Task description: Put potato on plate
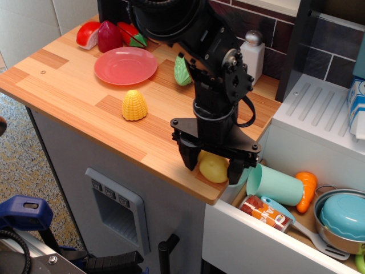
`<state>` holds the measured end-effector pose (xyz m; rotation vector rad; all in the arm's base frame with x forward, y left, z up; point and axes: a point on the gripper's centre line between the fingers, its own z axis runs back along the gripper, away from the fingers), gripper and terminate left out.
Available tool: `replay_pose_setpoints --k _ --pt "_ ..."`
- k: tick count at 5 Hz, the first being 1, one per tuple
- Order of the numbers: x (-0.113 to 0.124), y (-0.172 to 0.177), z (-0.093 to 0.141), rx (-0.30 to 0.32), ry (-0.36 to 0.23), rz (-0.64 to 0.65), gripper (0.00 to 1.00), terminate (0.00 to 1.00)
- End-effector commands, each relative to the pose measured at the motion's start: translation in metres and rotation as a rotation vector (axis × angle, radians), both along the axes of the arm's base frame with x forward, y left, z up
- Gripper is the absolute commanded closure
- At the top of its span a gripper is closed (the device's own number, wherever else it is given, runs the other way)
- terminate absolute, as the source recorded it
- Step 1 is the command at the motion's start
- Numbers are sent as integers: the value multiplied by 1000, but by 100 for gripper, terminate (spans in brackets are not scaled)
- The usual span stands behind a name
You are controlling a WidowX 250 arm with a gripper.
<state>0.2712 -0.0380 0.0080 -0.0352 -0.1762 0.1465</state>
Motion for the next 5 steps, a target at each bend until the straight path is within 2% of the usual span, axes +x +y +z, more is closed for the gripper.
replay_pose_setpoints --k 1,2,3,4,5 --pt "11 -1 0 -10 -39 31 100 0" --pt "8 8 26 93 -39 19 100 0" --pt "11 49 75 204 24 -46 100 0" --pt "33 89 117 258 32 -91 100 0" --pt "54 129 119 313 -13 -161 100 0"
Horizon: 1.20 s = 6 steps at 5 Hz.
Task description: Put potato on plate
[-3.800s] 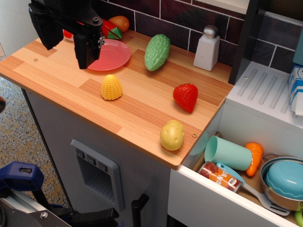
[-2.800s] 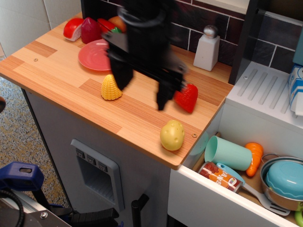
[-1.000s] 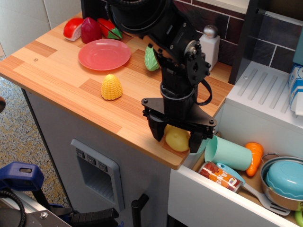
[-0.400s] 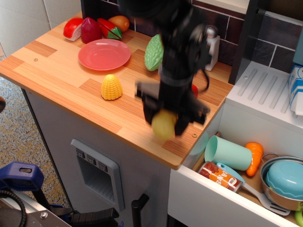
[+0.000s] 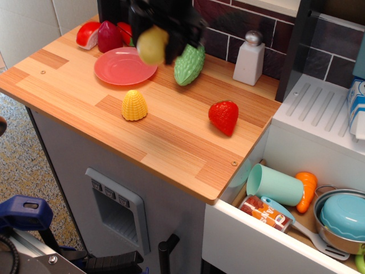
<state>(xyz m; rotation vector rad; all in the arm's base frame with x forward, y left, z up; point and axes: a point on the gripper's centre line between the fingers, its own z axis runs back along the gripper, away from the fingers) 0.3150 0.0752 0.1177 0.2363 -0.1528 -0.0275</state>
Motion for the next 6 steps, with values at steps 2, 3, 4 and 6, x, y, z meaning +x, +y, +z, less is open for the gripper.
replay_pose_setpoints --k 2,3,4,6 --pt "44 88 -31 -16 -106 -189 100 0" --pt "52 106 -43 -13 -139 -240 100 0" --pt "55 108 -57 -51 -154 -297 0 0" --pt "55 108 -57 -51 -154 -297 0 0"
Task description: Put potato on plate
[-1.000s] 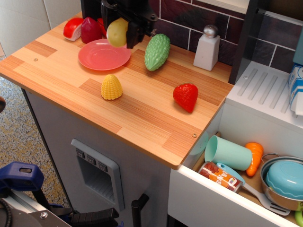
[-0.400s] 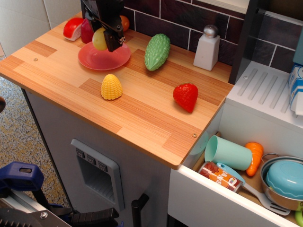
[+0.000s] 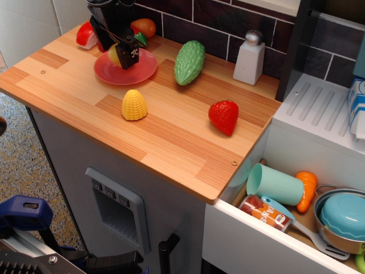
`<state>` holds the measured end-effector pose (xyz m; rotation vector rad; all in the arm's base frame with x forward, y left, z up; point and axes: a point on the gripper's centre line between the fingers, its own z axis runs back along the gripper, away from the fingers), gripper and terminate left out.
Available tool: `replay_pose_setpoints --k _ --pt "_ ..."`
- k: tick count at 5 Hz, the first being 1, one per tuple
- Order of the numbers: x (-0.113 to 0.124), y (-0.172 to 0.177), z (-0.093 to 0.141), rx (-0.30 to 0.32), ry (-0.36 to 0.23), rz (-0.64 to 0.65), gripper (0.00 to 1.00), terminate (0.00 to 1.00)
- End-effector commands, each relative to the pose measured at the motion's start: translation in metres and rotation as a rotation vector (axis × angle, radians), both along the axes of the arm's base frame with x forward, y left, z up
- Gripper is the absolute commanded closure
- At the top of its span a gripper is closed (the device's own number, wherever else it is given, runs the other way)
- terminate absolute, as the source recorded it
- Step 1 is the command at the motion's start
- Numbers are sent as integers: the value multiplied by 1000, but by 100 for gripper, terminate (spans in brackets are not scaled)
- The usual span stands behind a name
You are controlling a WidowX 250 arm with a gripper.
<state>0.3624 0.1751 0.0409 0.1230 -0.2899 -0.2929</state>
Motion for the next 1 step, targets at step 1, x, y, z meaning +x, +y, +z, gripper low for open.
replay_pose_setpoints --k 1 --pt "7 8 20 34 -55 -6 0 100"
